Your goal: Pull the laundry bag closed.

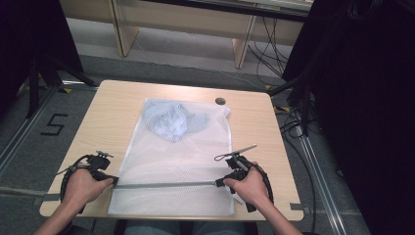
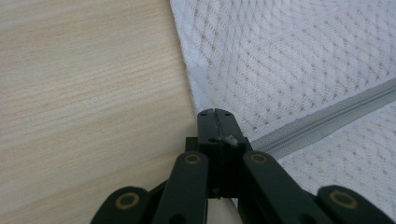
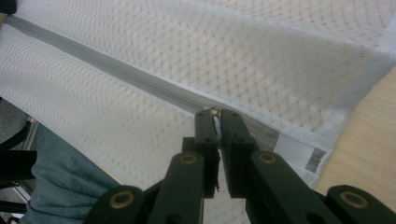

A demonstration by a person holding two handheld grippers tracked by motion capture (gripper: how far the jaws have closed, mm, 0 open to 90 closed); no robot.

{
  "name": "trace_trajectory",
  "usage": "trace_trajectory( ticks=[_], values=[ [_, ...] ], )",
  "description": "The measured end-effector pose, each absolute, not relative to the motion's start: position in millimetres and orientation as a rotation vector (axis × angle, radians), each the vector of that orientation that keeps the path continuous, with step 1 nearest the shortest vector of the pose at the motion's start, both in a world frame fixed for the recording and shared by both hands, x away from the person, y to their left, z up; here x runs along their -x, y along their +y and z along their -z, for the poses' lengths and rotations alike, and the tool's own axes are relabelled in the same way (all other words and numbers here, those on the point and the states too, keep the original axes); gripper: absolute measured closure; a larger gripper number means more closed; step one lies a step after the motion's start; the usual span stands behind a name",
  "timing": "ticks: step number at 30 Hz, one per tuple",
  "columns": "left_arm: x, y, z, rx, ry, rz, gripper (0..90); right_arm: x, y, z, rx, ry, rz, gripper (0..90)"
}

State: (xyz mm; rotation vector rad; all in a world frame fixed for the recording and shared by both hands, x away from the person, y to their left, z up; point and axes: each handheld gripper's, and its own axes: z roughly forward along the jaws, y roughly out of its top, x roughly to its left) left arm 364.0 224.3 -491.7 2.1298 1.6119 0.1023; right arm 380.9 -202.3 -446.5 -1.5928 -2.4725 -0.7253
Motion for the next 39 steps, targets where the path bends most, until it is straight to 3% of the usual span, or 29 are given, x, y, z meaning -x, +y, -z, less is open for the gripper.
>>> trace_trajectory(
  ticks=[39],
  values=[
    [-364, 225, 492, -2.128, 1.610, -0.101, 89.9, -381, -229, 450, 1.739, -2.307, 0.656, 86.9]
  ],
)
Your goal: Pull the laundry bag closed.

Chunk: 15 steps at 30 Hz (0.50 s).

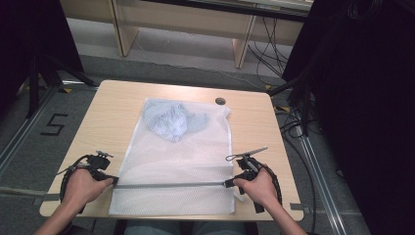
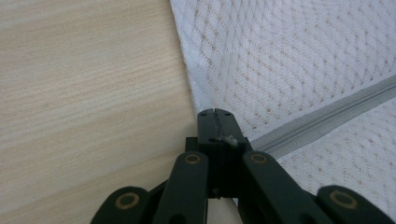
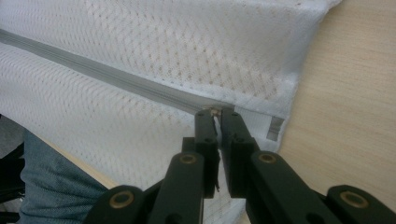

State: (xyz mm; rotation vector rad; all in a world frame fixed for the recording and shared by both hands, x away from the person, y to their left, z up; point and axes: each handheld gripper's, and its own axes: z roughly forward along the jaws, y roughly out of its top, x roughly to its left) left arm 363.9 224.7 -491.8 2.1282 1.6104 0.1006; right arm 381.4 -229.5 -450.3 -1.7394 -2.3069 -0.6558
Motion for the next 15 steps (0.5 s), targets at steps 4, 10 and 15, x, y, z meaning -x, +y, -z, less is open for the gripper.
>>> trace_trajectory(
  ticks=[4, 10, 15],
  values=[
    [-364.0, 224.7, 491.8, -2.129, 1.610, -0.100, 89.8, -381.3, -230.3, 450.5, 1.743, -2.307, 0.656, 86.8],
    [-363.9, 224.5, 491.8, -2.128, 1.610, -0.102, 89.9, -381.2, -232.8, 451.7, 1.750, -2.297, 0.653, 86.9],
    [-364.0, 225.1, 491.7, -2.134, 1.607, -0.100, 89.9, -381.0, -235.2, 453.3, 1.765, -2.294, 0.649, 86.9]
  ],
)
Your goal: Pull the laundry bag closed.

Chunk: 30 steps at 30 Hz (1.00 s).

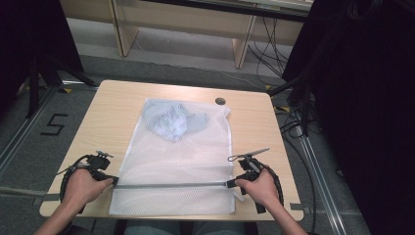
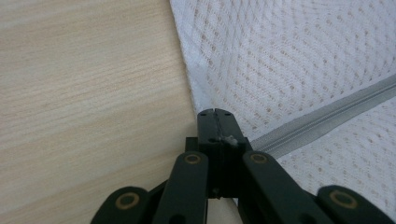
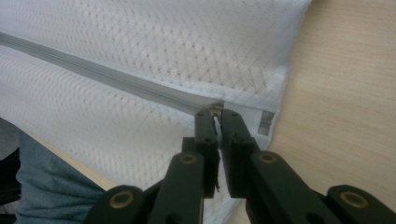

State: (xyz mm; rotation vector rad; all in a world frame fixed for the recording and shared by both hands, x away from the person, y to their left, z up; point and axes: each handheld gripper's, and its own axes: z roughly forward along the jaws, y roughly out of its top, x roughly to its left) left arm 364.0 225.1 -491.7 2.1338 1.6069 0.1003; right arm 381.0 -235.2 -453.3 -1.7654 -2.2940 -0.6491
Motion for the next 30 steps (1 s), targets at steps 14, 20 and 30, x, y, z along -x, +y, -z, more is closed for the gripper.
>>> trace_trajectory(
  ticks=[14, 20, 30],
  values=[
    [-365, 226, 492, -2.143, 1.597, -0.096, 89.8, -381, -238, 465, 1.792, -2.288, 0.652, 86.1],
    [-365, 227, 492, -2.143, 1.594, -0.095, 89.2, -381, -246, 461, 1.808, -2.350, 0.766, 80.7],
    [-361, 231, 485, -2.068, 1.584, -0.159, 81.5, -382, -260, 461, 1.813, -2.429, 0.937, 72.5]
  ],
)
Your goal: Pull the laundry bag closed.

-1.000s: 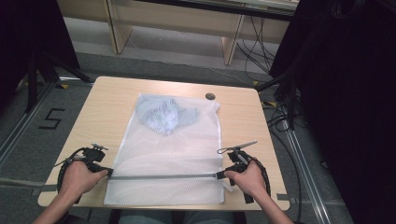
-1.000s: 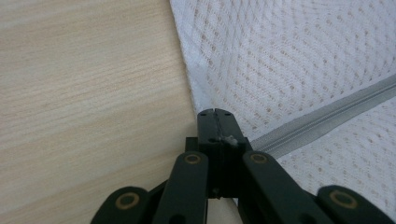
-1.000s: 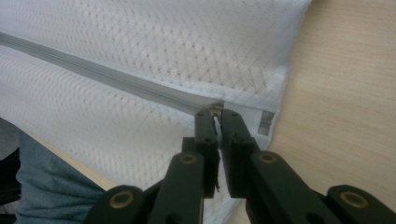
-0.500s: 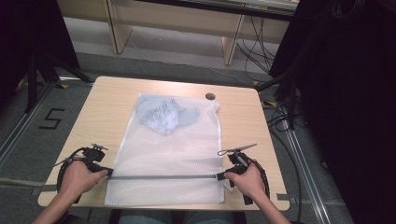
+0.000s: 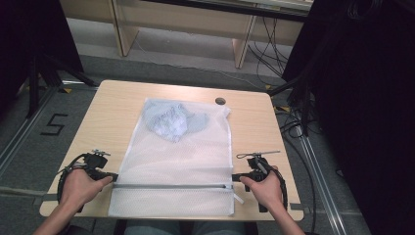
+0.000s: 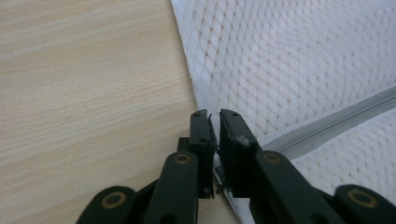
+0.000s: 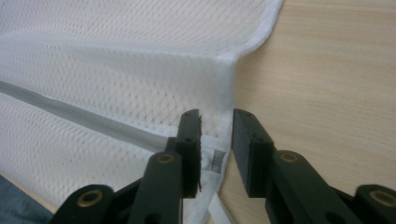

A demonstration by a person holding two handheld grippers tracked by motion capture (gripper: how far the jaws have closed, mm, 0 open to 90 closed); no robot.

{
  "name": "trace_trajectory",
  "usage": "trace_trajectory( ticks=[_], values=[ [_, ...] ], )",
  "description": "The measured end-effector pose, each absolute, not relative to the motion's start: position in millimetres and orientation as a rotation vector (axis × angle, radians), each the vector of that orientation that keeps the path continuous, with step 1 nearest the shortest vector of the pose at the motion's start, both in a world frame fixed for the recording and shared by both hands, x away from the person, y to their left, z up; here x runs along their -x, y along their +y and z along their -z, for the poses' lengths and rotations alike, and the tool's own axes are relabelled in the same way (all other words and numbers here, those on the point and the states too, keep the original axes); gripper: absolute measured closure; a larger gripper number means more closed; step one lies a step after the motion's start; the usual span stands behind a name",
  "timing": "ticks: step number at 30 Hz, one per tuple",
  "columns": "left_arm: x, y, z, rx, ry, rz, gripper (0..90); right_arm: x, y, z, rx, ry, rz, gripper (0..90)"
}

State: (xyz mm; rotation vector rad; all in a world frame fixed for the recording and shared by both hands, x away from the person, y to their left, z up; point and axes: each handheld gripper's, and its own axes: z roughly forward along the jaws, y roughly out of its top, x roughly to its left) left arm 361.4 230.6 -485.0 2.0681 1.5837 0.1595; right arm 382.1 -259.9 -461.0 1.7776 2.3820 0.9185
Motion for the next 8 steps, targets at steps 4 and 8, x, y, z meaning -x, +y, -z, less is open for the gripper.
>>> trace_trajectory(
  ticks=[4, 8],
  values=[
    [-360.5, 231.4, 483.1, -2.040, 1.572, -0.193, 78.3, -382.2, -262.2, 461.6, -1.806, 2.379, -0.914, 69.8],
    [-360.8, 234.6, 479.8, -2.058, 1.532, -0.222, 76.3, -380.5, -260.8, 461.9, -1.887, 2.364, -0.928, 67.9]
  ],
)
